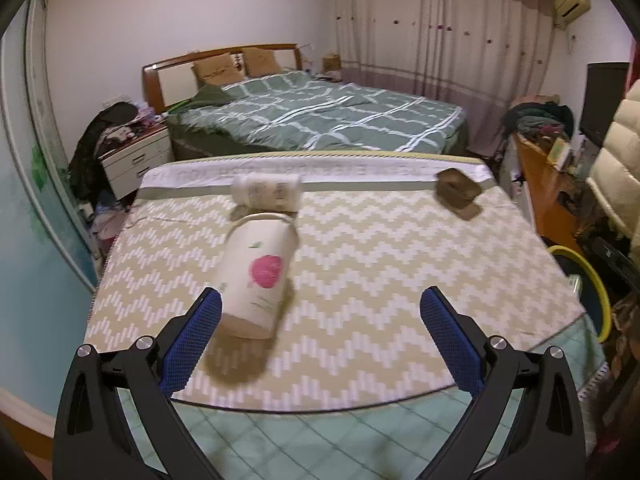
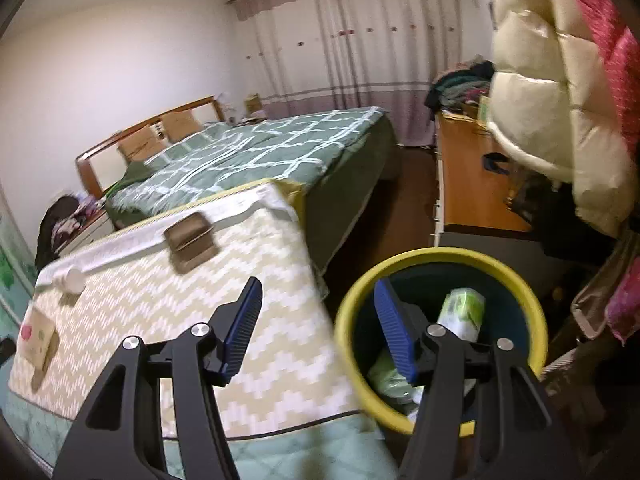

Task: Collect trash
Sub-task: 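Carry the bottle over the bin and open the right gripper, then grasp the white paper cup with the left gripper and lift it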

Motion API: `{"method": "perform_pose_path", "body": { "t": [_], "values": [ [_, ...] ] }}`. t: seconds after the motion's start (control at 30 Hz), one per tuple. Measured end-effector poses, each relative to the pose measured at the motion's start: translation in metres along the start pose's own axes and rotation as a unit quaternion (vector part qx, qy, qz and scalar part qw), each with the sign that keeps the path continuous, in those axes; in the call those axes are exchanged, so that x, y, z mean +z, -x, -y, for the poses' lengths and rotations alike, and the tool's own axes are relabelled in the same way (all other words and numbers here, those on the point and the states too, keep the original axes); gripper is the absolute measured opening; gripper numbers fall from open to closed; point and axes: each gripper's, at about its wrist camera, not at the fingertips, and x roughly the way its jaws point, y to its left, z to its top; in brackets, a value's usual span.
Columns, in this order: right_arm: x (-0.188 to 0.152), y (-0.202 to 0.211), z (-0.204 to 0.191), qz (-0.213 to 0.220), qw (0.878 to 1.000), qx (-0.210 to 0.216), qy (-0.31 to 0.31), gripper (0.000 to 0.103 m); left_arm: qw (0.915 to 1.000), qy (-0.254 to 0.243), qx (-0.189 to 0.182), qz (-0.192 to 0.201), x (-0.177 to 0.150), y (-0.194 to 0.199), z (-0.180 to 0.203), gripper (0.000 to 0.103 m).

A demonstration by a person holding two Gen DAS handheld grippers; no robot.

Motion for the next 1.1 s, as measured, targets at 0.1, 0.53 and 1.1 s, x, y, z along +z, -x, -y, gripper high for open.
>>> {"method": "perform_pose_path", "body": {
  "t": [0.1,0.53,1.1],
  "values": [
    [-0.005,-0.002,-0.014,-0.005,1.0,0.005,0.015,0.056,0.9999,0.004,0.009,-0.014,0.001,-0.016,-0.01,0.098],
    [-0.003,-0.006,-0.014,-0.012,1.0,0.006,0.014,0.057,0.9971,0.002,0.003,-0.076,0.028,-0.071,-0.05,0.098],
    [-0.004,-0.012,-0.018,-0.023,1.0,0.005,0.02,0.059,0.985,-0.047,-0.048,-0.159,0.036,-0.114,-0.072,0.08]
  ]
}}
